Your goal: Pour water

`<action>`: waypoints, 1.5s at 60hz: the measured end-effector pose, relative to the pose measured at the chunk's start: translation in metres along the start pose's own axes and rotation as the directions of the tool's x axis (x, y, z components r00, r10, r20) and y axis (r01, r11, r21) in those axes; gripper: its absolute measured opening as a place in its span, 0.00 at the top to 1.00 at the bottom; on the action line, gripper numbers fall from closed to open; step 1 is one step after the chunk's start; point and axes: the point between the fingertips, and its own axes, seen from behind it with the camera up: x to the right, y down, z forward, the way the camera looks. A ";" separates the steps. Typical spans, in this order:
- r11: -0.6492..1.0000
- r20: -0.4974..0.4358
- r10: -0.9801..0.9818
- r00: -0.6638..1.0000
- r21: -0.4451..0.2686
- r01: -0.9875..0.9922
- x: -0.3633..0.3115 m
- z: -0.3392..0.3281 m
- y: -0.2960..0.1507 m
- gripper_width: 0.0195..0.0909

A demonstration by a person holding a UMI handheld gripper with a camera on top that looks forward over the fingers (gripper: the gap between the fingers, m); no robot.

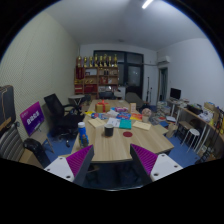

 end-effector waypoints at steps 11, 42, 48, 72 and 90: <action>0.999 0.127 -0.010 0.992 -0.036 0.014 -0.064 0.040 0.026 0.11; 0.999 0.086 -0.044 0.995 0.007 0.044 -0.185 0.341 0.090 0.11; 0.999 0.082 -0.043 0.996 0.026 0.041 -0.186 0.376 0.089 0.10; 1.000 0.197 -0.027 0.980 0.008 0.026 -0.213 0.419 0.092 0.62; 0.441 0.360 0.883 0.301 -0.418 -0.794 -0.198 0.454 -0.059 0.62</action>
